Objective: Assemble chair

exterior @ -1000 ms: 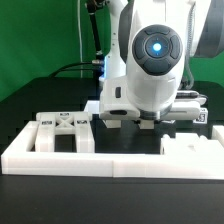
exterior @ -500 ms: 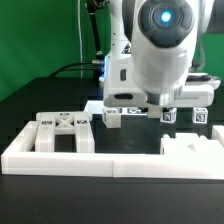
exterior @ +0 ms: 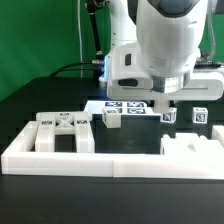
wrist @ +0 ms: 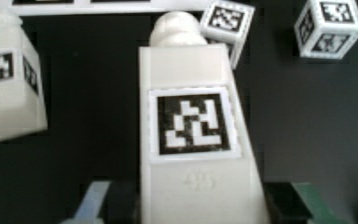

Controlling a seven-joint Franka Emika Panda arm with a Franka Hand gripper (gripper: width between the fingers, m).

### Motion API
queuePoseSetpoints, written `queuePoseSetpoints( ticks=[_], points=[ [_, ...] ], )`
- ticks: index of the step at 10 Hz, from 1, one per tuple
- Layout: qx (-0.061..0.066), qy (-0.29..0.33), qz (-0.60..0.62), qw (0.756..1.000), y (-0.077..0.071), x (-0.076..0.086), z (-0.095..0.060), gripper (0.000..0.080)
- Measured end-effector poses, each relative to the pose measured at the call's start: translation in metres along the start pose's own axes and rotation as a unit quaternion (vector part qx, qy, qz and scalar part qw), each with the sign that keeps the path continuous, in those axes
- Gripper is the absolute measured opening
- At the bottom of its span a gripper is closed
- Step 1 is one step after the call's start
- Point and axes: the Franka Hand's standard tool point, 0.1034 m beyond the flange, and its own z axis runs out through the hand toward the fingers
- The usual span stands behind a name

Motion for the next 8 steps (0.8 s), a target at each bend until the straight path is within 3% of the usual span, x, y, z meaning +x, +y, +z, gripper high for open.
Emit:
queuePoseSetpoints(
  ticks=[1, 3, 5, 8],
  points=[
    [0.001, 0.026, 0.000, 1.000, -0.001, -0.001, -0.005, 0.0295],
    [0.008, 0.072, 0.004, 0.997, -0.005, -0.006, -0.043, 0.0295],
    [0.009, 0.121, 0.012, 0.993, -0.012, -0.001, -0.062, 0.0295],
    [0.010, 0.233, 0.011, 0.972, -0.017, 0.004, -0.068, 0.0295]
  ],
)
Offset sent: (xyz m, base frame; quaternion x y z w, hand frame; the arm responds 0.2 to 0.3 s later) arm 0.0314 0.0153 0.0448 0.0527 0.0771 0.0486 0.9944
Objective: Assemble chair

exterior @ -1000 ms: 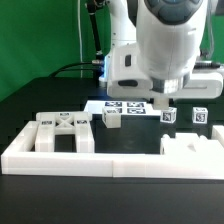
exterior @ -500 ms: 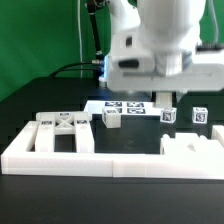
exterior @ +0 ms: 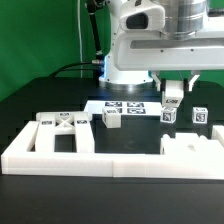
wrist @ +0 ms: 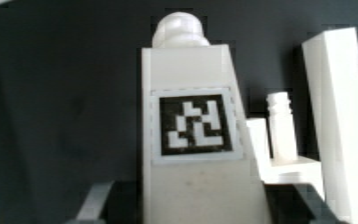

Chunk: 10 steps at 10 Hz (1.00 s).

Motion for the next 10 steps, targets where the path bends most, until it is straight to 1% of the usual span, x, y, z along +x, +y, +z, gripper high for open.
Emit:
queuePoseSetpoints(
  ticks=[1, 2, 3, 4, 5, 6, 7, 8, 9, 10],
  points=[
    [0.002, 0.046, -0.002, 0.999, -0.002, 0.005, -0.001, 0.0295],
    [0.003, 0.074, -0.003, 0.997, -0.004, 0.005, -0.002, 0.0295],
    [0.004, 0.090, -0.008, 0.996, -0.011, 0.008, -0.012, 0.0295],
    [0.008, 0.128, -0.009, 0.992, -0.017, 0.020, -0.023, 0.0295],
    [0.014, 0.179, -0.007, 0.984, -0.025, 0.031, -0.035, 0.0295],
    [0.018, 0.218, 0.006, 0.976, -0.034, 0.032, -0.036, 0.0295],
    [0.019, 0.239, -0.001, 0.971, -0.035, 0.031, -0.033, 0.0295],
    [0.023, 0.282, -0.002, 0.959, -0.036, 0.035, -0.035, 0.0295],
    [0.025, 0.318, -0.007, 0.948, -0.039, 0.034, -0.033, 0.0295],
    [0.028, 0.347, -0.012, 0.937, -0.044, 0.036, -0.033, 0.0295]
  ],
)
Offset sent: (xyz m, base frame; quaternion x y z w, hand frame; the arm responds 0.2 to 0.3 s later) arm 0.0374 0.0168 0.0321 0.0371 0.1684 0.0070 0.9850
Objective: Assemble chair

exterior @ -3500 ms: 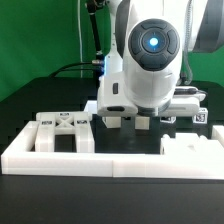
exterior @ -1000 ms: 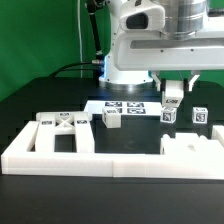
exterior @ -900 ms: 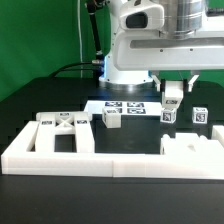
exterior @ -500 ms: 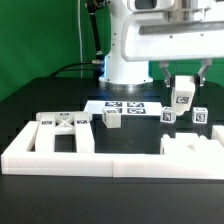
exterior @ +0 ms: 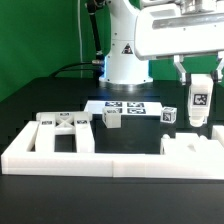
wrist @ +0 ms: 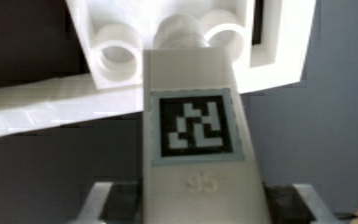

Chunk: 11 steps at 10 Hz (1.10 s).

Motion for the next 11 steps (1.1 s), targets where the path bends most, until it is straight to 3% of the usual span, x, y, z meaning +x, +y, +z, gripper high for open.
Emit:
queuePoseSetpoints(
  ticks=[2, 8, 11],
  points=[
    [0.011, 0.075, -0.012, 0.997, -0.013, 0.009, 0.008, 0.0295],
    [0.009, 0.072, -0.041, 0.996, -0.015, 0.008, 0.017, 0.0295],
    [0.010, 0.064, -0.048, 0.997, -0.023, -0.003, 0.026, 0.0295]
  ],
)
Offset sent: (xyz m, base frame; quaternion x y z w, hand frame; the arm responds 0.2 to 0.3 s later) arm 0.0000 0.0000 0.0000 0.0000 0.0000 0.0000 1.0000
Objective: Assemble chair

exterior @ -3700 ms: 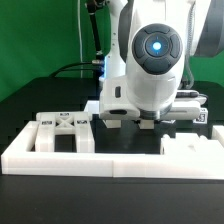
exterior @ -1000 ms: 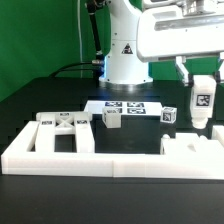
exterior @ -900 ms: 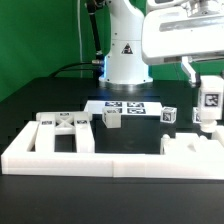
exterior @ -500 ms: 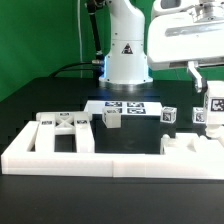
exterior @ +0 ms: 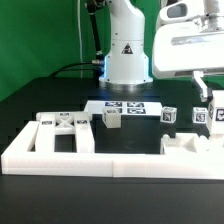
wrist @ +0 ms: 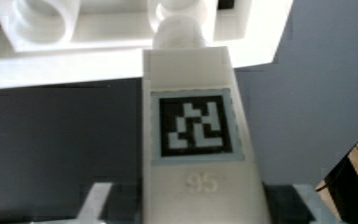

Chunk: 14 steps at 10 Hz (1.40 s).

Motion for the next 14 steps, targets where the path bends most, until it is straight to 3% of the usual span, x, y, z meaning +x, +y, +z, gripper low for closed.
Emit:
queuePoseSetpoints(
  ticks=[3, 7, 14],
  points=[
    [-0.002, -0.009, -0.004, 1.000, 0.000, -0.010, 0.008, 0.0295],
    [-0.002, -0.005, -0.009, 1.000, 0.000, -0.007, 0.013, 0.0295],
    [-0.002, 0.015, -0.019, 1.000, -0.001, -0.018, 0.023, 0.0295]
  ],
)
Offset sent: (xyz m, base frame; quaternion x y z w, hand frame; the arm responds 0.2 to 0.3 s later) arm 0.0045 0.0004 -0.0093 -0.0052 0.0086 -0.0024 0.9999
